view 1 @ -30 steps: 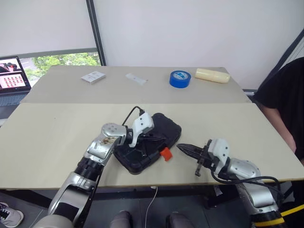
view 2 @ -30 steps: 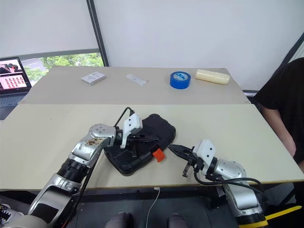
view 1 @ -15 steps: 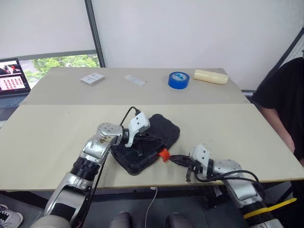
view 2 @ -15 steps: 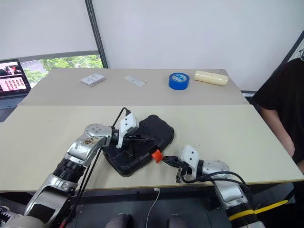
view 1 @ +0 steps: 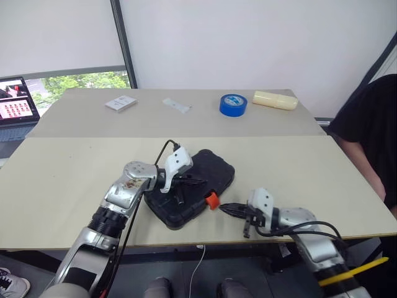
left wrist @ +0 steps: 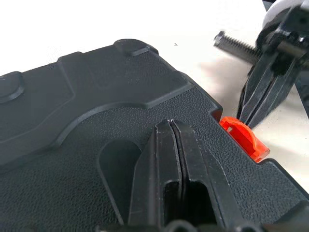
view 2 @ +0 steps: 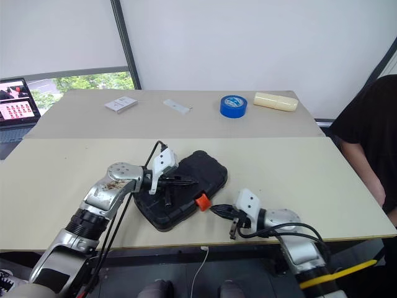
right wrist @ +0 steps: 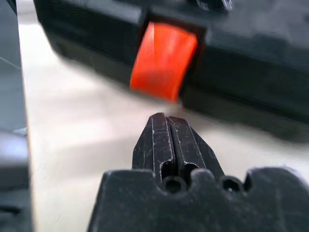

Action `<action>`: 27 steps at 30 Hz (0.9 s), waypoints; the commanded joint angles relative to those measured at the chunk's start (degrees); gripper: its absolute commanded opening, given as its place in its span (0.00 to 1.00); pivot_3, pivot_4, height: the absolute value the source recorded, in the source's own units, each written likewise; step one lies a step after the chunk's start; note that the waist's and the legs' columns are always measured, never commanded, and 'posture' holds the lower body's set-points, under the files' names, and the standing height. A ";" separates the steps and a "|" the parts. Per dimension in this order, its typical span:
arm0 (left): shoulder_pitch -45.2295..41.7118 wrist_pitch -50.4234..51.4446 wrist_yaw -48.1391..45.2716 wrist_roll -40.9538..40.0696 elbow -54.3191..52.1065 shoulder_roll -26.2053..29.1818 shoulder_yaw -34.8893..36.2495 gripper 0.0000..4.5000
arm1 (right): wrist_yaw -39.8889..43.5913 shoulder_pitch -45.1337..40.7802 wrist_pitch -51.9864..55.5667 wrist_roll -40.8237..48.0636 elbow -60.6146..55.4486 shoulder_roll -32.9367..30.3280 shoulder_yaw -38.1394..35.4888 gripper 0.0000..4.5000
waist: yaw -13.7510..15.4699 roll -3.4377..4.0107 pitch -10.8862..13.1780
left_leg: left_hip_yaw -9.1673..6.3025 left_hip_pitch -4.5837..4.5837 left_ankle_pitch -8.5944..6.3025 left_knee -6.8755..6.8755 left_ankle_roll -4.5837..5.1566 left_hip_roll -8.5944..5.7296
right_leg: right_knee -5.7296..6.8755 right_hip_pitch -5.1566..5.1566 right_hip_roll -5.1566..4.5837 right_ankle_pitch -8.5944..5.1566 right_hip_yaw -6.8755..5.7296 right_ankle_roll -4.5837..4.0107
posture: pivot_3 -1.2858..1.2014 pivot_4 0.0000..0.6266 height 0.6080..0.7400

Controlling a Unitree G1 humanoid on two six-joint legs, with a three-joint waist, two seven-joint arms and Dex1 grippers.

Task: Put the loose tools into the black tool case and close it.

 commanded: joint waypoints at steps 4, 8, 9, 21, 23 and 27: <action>4.12 2.74 0.37 2.49 2.52 1.32 -2.81 0.02 | -1.04 2.70 3.03 5.20 -10.35 -1.63 -4.70 0.01 | -0.03 0.17 -0.10 | -0.01 0.06 -0.03 -0.01 -0.05 0.00 | 0.00 0.01 0.00 -0.02 0.01 -0.02 | 0.52 0.24 1.00; 4.30 2.83 -0.47 2.97 2.44 1.76 -3.71 0.02 | -1.89 0.42 3.71 3.43 -9.18 0.18 -1.85 0.01 | 0.09 0.12 -0.16 | -0.02 0.21 -0.12 -0.01 -0.19 0.00 | -0.05 0.05 0.00 -0.02 0.01 -0.03 | 0.52 0.24 1.00; 4.27 2.72 -0.45 3.19 2.58 1.95 -3.74 0.02 | -2.23 -0.46 3.85 2.82 -8.44 0.87 -1.07 0.01 | 0.11 0.13 -0.16 | -0.01 0.22 -0.12 -0.01 -0.20 0.00 | -0.07 0.04 0.00 -0.02 0.01 -0.03 | 0.52 0.24 1.00; 4.41 1.98 0.04 3.39 4.29 4.35 -2.04 0.02 | -5.09 -5.97 2.96 -1.40 -1.23 6.74 3.43 0.01 | -0.09 0.10 -0.18 | 0.01 0.23 -0.14 -0.10 -0.22 0.03 | -0.14 0.04 0.00 -0.03 0.01 -0.07 | 0.52 0.24 1.00; 4.31 2.09 0.16 3.37 4.31 4.13 -2.05 0.02 | -5.24 -6.48 2.81 -1.52 -0.82 7.65 3.50 0.01 | -0.19 0.10 -0.18 | 0.01 0.23 -0.14 -0.10 -0.23 0.04 | -0.13 0.04 0.01 -0.01 0.01 -0.10 | 0.52 0.24 1.00; 4.17 2.09 0.35 3.39 4.52 3.70 -2.19 0.02 | -5.27 -7.29 1.85 -2.17 0.14 8.69 3.57 0.01 | -0.43 0.10 -0.18 | -0.02 0.23 -0.15 -0.11 -0.24 0.07 | -0.12 -0.01 0.04 0.04 0.01 -0.16 | 0.52 0.24 1.00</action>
